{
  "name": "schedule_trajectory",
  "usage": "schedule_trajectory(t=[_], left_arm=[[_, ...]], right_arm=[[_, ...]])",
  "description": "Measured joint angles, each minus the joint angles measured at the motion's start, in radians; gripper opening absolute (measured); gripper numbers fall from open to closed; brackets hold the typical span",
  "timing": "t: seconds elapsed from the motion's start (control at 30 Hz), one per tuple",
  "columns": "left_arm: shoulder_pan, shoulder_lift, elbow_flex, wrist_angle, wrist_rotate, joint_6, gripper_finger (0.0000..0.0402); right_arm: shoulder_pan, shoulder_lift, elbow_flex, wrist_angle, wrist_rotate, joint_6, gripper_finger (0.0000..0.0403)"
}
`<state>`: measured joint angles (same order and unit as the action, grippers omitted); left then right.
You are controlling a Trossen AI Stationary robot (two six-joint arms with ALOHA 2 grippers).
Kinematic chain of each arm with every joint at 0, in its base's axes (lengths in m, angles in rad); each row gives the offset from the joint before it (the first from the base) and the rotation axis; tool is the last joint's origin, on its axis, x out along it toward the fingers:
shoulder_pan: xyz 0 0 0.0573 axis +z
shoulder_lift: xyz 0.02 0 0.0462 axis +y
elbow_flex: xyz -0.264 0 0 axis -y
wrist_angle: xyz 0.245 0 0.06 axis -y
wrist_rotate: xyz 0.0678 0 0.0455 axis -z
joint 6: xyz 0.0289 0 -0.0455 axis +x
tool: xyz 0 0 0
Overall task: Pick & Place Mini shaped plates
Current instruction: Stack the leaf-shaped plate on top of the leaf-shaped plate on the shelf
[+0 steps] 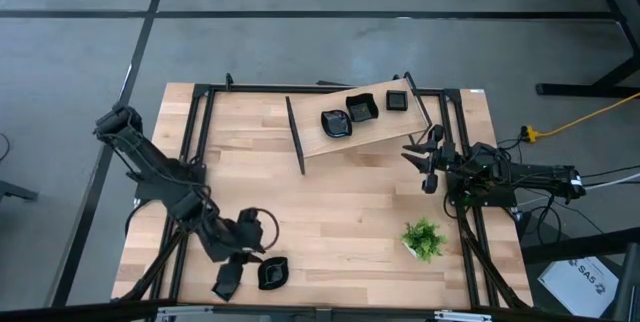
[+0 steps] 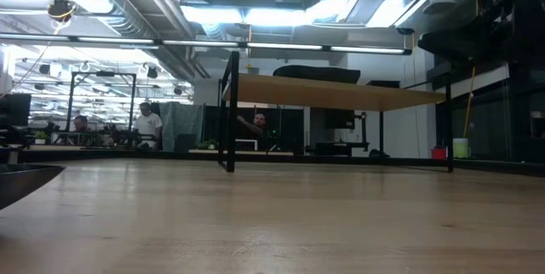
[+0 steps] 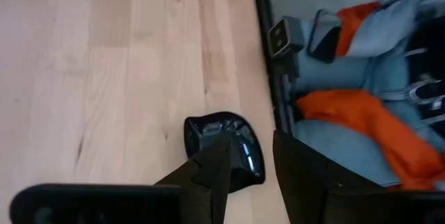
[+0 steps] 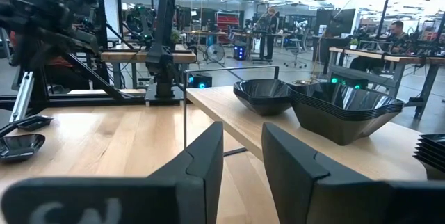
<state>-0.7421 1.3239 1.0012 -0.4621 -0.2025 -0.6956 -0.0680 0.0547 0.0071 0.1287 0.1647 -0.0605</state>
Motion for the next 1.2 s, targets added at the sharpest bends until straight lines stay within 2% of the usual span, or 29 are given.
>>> schedule_trajectory(t=[0.17,0.33,0.53,0.8,1.2], left_arm=[[-0.004,0.112,0.107,-0.112,-0.013,0.002,0.0102],[-0.002,0.231,0.217,-0.193,0.019,0.001,0.0102],[-0.029,0.328,0.306,-0.209,0.031,-0.008,0.0102],[-0.072,0.396,0.320,-0.215,0.067,-0.109,0.0102],[-0.103,0.481,0.320,-0.179,0.085,-0.127,0.0102]], right_arm=[[0.000,0.000,0.000,0.000,0.000,0.000,0.0100],[0.000,0.000,0.000,0.000,0.000,0.000,0.0100],[0.000,0.000,0.000,0.000,0.000,0.000,0.0100],[0.000,0.000,0.000,0.000,0.000,0.000,0.0100],[0.000,0.000,0.000,0.000,0.000,0.000,0.0100]])
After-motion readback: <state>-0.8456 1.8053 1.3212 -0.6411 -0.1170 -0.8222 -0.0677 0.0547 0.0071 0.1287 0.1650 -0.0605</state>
